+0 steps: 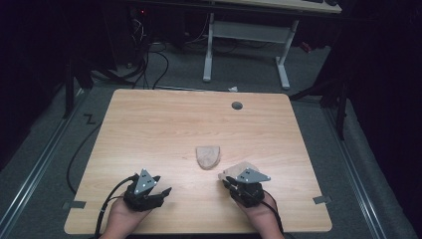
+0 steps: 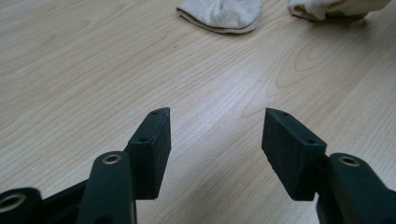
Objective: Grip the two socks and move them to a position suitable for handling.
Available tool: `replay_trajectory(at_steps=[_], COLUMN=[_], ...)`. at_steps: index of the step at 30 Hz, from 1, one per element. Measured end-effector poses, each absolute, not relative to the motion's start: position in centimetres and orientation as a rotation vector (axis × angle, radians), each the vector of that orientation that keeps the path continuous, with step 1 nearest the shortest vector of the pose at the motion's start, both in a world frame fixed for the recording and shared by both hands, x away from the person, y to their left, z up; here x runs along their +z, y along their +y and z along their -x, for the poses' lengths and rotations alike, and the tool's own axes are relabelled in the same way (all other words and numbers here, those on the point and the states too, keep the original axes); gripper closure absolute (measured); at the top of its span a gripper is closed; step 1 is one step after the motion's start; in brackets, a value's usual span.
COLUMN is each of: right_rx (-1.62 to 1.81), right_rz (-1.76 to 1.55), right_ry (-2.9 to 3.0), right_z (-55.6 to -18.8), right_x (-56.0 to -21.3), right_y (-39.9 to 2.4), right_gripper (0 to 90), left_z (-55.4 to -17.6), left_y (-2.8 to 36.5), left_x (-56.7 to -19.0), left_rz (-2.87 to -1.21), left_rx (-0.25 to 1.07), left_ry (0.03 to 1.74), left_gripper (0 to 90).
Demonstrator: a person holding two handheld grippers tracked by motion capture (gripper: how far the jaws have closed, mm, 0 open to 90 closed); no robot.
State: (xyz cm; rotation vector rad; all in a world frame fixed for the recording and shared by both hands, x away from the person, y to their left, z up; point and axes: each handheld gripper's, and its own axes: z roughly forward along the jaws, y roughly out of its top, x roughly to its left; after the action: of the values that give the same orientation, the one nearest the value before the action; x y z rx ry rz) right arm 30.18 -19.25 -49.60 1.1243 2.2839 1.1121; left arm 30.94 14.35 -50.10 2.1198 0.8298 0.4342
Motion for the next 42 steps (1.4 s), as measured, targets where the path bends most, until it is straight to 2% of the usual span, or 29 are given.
replay_trajectory(at_steps=[4, 6, 12, 17, 19, 20, 21, 24, 29, 33, 40, 42], right_rx=[1.166, 1.171, 1.274, 1.269, 1.243, 1.191, 1.191, 0.986, 0.908, 0.933, 0.933, 0.932], right_rz=[-1.121, -1.145, -1.26, -1.213, -1.223, -1.259, -1.259, -1.317, -1.317, -1.277, -1.117, -1.086], right_ry=[2.242, 2.197, 2.17, 2.131, 2.112, 2.133, 2.133, 2.203, 2.255, 2.301, 2.418, 2.437], right_z=[-30.1, -30.2, -31.0, -30.5, -30.6, -31.1, -31.1, -32.6, -33.2, -32.3, -30.9, -30.8], right_x=[-49.1, -48.9, -49.2, -48.3, -48.3, -49.0, -49.0, -51.2, -52.3, -52.3, -52.2, -52.2], right_y=[-19.7, -20.4, -23.1, -23.1, -23.2, -23.3, -23.3, -23.6, -23.4, -22.1, -18.0, -17.1], right_gripper=[63.7, 61.7, 61.0, 61.0, 62.9, 68.5, 68.5, 85.2, 88.5, 88.5, 87.0, 86.7], left_z=[-31.0, -31.0, -30.9, -31.0, -31.0, -31.0, -31.0, -31.0, -31.0, -30.9, -29.9, -29.3], left_y=[14.4, 14.3, 14.3, 14.4, 14.4, 14.3, 14.3, 14.3, 14.2, 13.9, 11.1, 9.8], left_x=[-50.1, -50.1, -50.1, -50.1, -50.1, -50.1, -50.1, -50.1, -50.1, -50.1, -50.4, -50.4], left_rz=[-2.118, -2.119, -2.116, -2.115, -2.115, -2.114, -2.117, -2.117, -2.112, -2.123, -2.175, -2.179], left_rx=[0.433, 0.432, 0.431, 0.432, 0.432, 0.432, 0.433, 0.43, 0.412, 0.399, 0.304, 0.242], left_ry=[0.832, 0.831, 0.831, 0.833, 0.832, 0.83, 0.83, 0.83, 0.842, 0.836, 0.738, 0.685], left_gripper=[42.8, 42.8, 42.7, 42.7, 42.7, 42.7, 42.7, 42.7, 42.9, 45.1, 55.1, 57.0])
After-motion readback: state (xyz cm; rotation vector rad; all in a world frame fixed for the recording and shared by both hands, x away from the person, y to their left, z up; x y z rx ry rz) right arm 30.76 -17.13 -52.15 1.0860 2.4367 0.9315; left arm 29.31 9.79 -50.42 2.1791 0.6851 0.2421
